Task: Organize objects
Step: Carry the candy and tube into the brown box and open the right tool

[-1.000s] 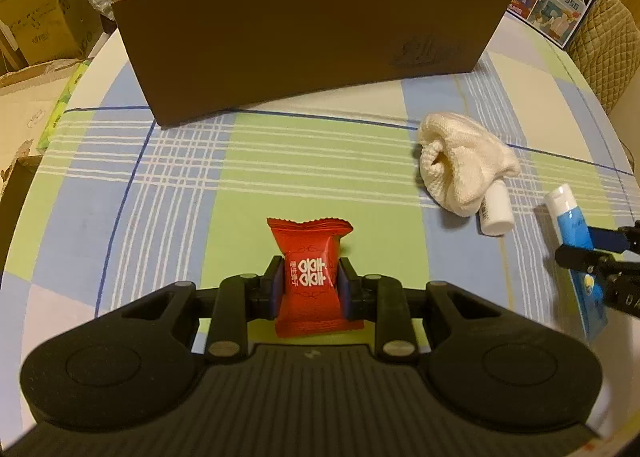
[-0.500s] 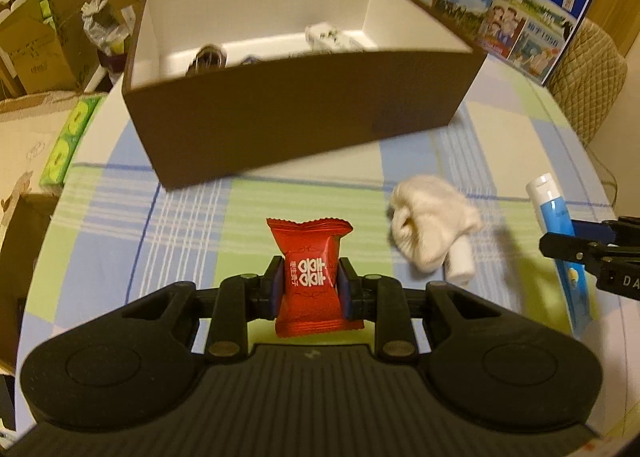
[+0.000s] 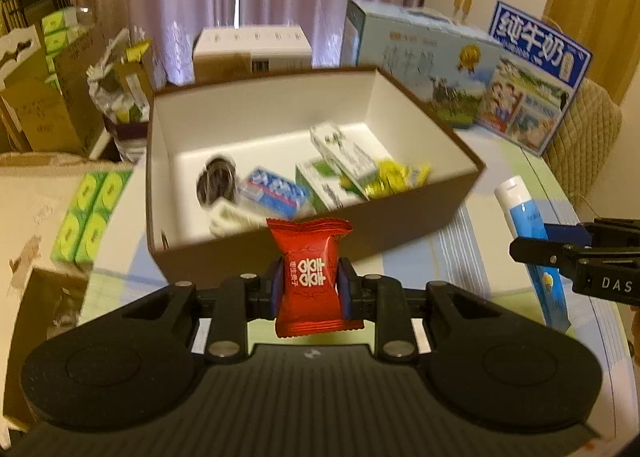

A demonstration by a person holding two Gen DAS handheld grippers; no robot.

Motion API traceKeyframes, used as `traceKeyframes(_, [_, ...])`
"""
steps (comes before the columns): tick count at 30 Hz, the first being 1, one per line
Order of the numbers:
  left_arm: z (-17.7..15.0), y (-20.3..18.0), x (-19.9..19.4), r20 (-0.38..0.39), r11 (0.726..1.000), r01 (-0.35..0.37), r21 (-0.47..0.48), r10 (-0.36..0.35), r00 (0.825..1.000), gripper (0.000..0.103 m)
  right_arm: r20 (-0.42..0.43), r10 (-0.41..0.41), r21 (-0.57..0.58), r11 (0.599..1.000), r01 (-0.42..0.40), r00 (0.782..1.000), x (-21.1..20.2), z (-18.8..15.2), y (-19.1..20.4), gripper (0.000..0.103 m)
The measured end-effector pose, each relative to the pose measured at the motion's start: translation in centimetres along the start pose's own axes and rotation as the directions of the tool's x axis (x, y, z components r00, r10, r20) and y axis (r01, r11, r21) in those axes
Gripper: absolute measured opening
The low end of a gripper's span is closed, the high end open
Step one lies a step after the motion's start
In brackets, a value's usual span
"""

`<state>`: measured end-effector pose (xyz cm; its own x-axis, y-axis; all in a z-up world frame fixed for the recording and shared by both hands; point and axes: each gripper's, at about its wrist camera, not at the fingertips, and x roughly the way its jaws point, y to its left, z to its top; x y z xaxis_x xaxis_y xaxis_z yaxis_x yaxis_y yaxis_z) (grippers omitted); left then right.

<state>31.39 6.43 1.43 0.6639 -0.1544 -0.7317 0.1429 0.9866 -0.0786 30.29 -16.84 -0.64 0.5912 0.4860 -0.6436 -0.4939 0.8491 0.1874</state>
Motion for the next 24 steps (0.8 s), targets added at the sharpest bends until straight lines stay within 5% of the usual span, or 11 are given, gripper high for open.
traceKeyframes(12, [6.0, 1.1, 2.6, 0.063, 1.0, -0.018, 0.022, 0.016, 0.998, 0.023, 0.067, 0.047, -0.056, 0.997, -0.043, 0.997, 4.7, 7.8, 1.0, 0.035])
traceKeyframes(24, [10.7, 2.4, 7.0, 0.062, 0.998, -0.049, 0.039, 0.046, 0.997, 0.023, 0.039, -0.022, -0.088, 0.996, 0.026, 0.999, 10.6, 12.1, -0.8, 0.035])
